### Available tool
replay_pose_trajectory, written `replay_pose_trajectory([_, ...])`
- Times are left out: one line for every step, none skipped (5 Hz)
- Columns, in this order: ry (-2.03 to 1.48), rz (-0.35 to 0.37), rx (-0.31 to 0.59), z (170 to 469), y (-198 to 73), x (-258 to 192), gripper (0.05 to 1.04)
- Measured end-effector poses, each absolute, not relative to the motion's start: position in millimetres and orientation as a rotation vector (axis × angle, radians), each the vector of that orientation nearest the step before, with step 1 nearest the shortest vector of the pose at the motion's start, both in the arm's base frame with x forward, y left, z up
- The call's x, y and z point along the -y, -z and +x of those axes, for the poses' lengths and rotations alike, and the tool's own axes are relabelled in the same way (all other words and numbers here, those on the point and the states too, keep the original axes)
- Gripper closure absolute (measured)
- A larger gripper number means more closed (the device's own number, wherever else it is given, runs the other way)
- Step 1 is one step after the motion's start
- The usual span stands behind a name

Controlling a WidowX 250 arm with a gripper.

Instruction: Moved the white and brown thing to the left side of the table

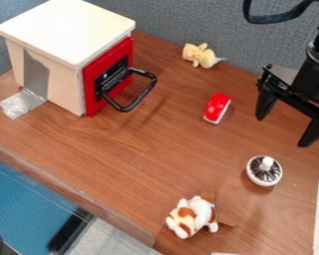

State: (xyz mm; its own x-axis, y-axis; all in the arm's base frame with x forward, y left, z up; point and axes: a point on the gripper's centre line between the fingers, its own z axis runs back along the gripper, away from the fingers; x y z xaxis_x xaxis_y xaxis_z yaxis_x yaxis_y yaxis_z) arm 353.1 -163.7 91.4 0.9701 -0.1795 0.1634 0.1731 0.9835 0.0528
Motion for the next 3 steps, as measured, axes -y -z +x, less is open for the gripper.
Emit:
replay_pose_trajectory([0.18,0.046,0.135,349.4,-75.1,162.6,0.084])
replay_pose_trajectory([0.193,0.027,0.074,308.3,-50.6,148.9,0.083])
replay_pose_trajectory([0.247,-0.037,0.085,270.3,-52.5,139.7,0.083])
